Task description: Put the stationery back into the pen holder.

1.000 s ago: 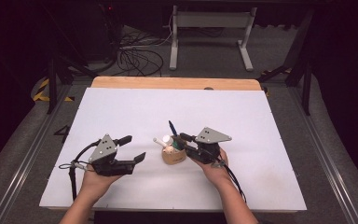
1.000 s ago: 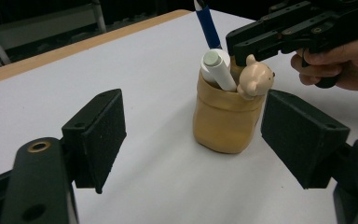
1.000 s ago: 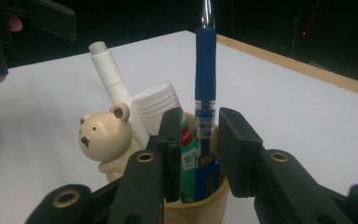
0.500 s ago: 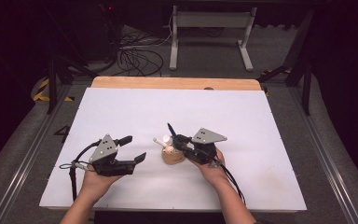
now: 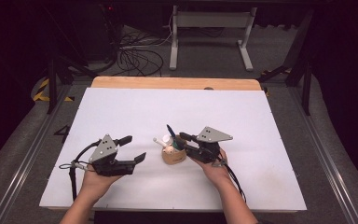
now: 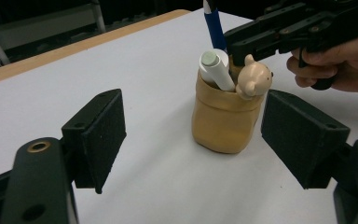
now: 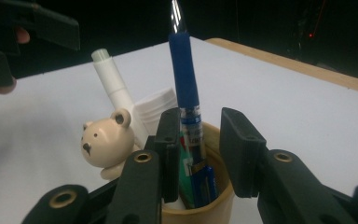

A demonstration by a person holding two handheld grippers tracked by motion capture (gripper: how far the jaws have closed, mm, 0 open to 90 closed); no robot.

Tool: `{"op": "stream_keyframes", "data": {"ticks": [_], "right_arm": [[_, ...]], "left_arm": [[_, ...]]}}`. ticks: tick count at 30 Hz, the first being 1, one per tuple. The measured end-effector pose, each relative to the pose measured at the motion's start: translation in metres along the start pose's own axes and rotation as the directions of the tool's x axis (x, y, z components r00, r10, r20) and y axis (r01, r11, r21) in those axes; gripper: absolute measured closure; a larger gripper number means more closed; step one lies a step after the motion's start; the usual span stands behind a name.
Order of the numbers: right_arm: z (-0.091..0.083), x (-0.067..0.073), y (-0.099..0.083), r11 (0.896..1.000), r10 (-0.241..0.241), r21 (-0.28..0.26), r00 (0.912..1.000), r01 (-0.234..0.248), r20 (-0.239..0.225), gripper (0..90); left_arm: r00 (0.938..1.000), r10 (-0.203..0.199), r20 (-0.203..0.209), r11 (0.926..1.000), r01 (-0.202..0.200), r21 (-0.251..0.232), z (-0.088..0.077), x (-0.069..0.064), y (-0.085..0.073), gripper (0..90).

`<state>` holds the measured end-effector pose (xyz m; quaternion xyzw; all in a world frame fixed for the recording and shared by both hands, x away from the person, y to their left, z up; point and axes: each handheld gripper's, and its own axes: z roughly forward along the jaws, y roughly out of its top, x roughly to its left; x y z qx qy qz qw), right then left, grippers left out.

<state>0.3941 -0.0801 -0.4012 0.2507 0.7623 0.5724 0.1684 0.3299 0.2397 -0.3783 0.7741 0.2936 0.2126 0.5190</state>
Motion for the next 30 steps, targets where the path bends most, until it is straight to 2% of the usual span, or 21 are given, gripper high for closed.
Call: {"op": "stream_keyframes", "data": {"ticks": [10, 15, 23, 30], "right_arm": [[-0.012, -0.006, 0.002, 0.999, 0.022, -0.04, 0.9994, -0.021, 0.028, 75.6], [-0.015, -0.008, 0.002, 0.998, 0.029, -0.05, 0.999, -0.028, 0.033, 75.4], [-0.02, -0.012, 0.001, 0.998, 0.037, -0.059, 0.9981, -0.034, 0.049, 68.8], [-0.027, -0.016, 0.001, 0.997, 0.045, -0.071, 0.997, -0.041, 0.063, 58.3]], "left_arm": [[1.0, 0.0, -0.009, 1.0, 0.0, 0.002, -0.001, 0.002, -0.001, 22.0], [0.9998, 0.006, -0.019, 1.0, -0.006, -0.006, -0.001, 0.003, -0.001, 21.0], [0.9994, 0.013, -0.033, 0.9998, -0.013, -0.013, -0.004, 0.007, -0.002, 20.1], [0.9991, 0.007, -0.041, 0.9998, -0.008, -0.021, -0.006, 0.01, -0.002, 19.8]]}}
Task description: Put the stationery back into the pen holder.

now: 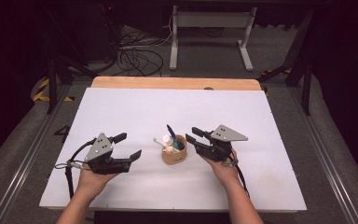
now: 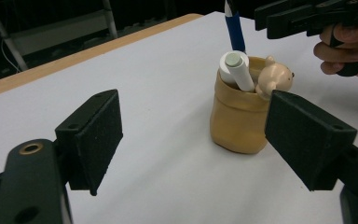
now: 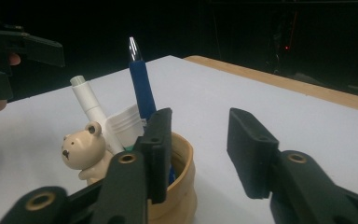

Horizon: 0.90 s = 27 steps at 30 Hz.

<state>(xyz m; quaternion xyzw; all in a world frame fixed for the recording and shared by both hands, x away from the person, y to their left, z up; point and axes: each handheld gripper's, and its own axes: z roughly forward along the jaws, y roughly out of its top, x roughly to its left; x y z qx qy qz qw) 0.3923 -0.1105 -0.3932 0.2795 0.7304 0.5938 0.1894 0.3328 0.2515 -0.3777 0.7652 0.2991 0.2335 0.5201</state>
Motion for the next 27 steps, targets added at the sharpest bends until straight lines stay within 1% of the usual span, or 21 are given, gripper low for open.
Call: {"op": "stream_keyframes", "data": {"ticks": [2, 7, 13, 17, 21, 27], "right_arm": [[-0.003, -0.002, 0.0, 1.0, 0.005, -0.006, 1.0, -0.005, 0.006, 54.6], [-0.009, -0.005, 0.0, 1.0, 0.012, -0.016, 0.9998, -0.012, 0.016, 49.5], [-0.015, -0.008, 0.0, 0.999, 0.015, -0.03, 0.9998, -0.015, 0.011, 43.1], [-0.019, -0.01, 0.0, 1.0, 0.014, -0.025, 0.9999, -0.014, 0.002, 37.8], [-0.022, -0.012, -0.001, 1.0, 0.014, -0.023, 0.9999, -0.014, -0.004, 35.0], [-0.026, -0.014, -0.002, 1.0, 0.019, -0.017, 0.9998, -0.019, 0.0, 31.0]], "left_arm": [[1.0, -0.001, -0.004, 1.0, 0.001, -0.002, -0.001, 0.001, 0.0, 19.8], [0.9999, -0.002, -0.01, 1.0, 0.002, -0.007, -0.002, 0.003, 0.0, 19.5], [0.9998, -0.006, -0.018, 0.9999, 0.005, -0.014, -0.005, 0.005, 0.0, 19.0], [0.9998, -0.004, -0.019, 0.9999, 0.003, -0.014, -0.005, 0.005, 0.0, 19.0], [0.9998, -0.004, -0.022, 0.9999, 0.003, -0.016, -0.005, 0.006, 0.0, 18.9], [0.9998, -0.006, -0.021, 0.9999, 0.006, -0.016, -0.005, 0.006, 0.0, 18.9]]}}
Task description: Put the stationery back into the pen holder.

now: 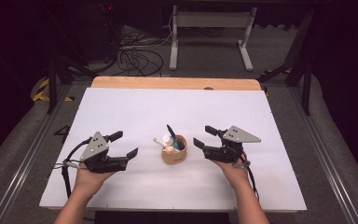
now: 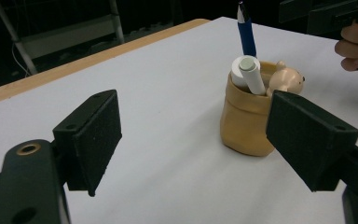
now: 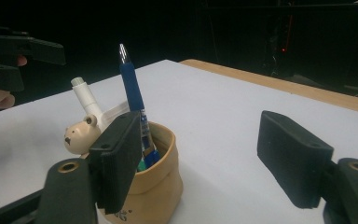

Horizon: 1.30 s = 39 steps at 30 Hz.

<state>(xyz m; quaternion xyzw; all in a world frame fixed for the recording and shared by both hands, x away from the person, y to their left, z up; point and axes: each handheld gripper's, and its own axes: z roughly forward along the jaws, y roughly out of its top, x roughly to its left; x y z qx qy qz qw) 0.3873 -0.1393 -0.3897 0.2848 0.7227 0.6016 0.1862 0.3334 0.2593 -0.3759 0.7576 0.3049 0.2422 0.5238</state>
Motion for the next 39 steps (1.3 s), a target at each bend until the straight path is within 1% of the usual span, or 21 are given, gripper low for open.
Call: {"op": "stream_keyframes", "data": {"ticks": [4, 10, 17, 18, 24, 28, 36, 38, 39], "right_arm": [[-0.004, -0.002, 0.001, 1.0, 0.005, -0.003, 1.0, -0.005, 0.004, 28.3], [-0.01, -0.004, 0.001, 1.0, 0.001, 0.0, 1.0, -0.001, -0.005, 24.1], [-0.018, -0.007, 0.002, 1.0, 0.01, -0.015, 0.9999, -0.009, 0.007, 19.9], [-0.019, -0.008, 0.002, 1.0, 0.004, -0.018, 1.0, -0.004, 0.007, 19.4], [-0.027, -0.012, 0.002, 1.0, 0.015, -0.024, 0.9998, -0.014, 0.014, 15.4], [-0.032, -0.014, 0.002, 0.999, 0.021, -0.033, 0.9996, -0.021, 0.019, 14.1], [-0.042, -0.017, 0.002, 0.999, 0.02, -0.046, 0.9991, -0.019, 0.037, 11.9], [-0.045, -0.017, 0.001, 0.998, 0.027, -0.049, 0.9988, -0.025, 0.04, 11.2], [-0.047, -0.018, 0.001, 0.998, 0.027, -0.05, 0.9988, -0.025, 0.042, 10.8]], "left_arm": [[1.0, -0.002, -0.003, 1.0, 0.002, -0.003, -0.001, 0.001, 0.0, 18.9], [1.0, 0.0, -0.005, 1.0, 0.0, -0.007, -0.001, 0.002, 0.0, 18.9], [1.0, -0.003, -0.007, 1.0, 0.002, -0.007, -0.002, 0.002, 0.0, 18.9], [1.0, -0.002, -0.007, 1.0, 0.002, -0.008, -0.002, 0.002, 0.0, 18.9], [1.0, -0.003, -0.006, 1.0, 0.003, -0.009, -0.002, 0.002, 0.001, 18.9], [0.9999, 0.002, -0.01, 1.0, -0.002, -0.009, -0.003, 0.002, 0.001, 18.9], [0.9999, -0.01, 0.004, 0.9999, 0.01, -0.012, -0.004, 0.002, 0.002, 18.6], [1.0, -0.003, 0.0, 0.9999, 0.003, -0.013, -0.004, 0.002, 0.002, 18.5], [1.0, -0.006, -0.001, 0.9999, 0.006, -0.012, -0.005, 0.002, 0.002, 18.4]]}}
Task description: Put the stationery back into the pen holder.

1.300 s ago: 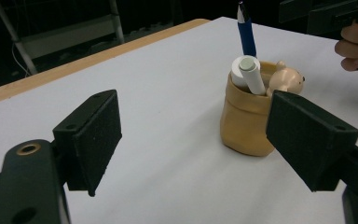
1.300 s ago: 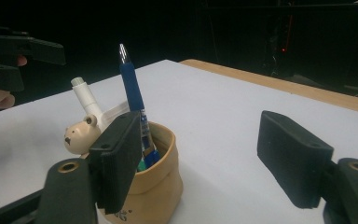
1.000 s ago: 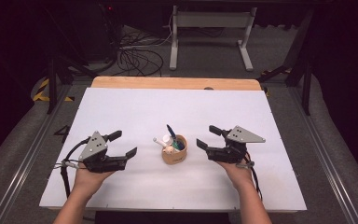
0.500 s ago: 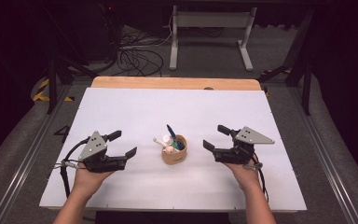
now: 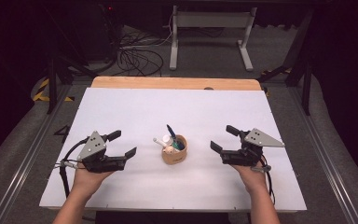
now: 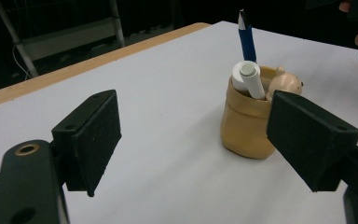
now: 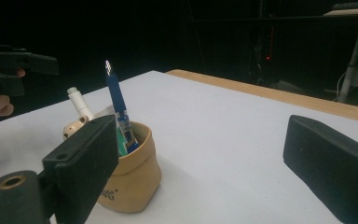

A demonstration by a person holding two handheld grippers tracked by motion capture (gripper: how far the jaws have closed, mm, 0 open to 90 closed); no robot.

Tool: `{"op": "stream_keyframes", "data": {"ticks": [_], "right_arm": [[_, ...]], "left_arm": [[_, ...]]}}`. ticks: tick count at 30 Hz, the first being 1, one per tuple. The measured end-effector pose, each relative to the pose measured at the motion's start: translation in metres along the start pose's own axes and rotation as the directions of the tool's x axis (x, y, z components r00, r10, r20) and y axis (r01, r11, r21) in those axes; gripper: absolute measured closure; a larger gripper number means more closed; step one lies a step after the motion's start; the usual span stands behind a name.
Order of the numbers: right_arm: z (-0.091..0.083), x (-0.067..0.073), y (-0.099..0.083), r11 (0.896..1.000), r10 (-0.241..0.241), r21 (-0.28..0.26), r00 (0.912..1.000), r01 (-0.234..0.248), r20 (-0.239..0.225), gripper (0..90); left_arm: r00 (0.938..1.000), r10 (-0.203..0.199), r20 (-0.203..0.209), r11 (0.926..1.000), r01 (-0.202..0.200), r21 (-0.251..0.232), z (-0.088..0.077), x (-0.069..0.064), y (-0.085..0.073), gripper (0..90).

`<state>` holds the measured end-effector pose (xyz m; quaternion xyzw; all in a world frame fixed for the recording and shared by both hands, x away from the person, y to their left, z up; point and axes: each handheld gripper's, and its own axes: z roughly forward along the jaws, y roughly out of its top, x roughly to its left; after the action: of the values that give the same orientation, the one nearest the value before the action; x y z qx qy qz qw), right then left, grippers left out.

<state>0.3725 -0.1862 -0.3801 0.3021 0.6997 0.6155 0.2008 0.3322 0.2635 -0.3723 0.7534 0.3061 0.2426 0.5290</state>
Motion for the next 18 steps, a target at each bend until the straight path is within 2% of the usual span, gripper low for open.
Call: {"op": "stream_keyframes", "data": {"ticks": [18], "right_arm": [[-0.02, -0.008, -0.001, 1.0, 0.019, -0.019, 0.9995, -0.018, 0.025, 4.6]], "left_arm": [[0.9999, -0.014, -0.004, 0.9998, 0.014, -0.013, -0.006, 0.005, 0.001, 13.7]]}}
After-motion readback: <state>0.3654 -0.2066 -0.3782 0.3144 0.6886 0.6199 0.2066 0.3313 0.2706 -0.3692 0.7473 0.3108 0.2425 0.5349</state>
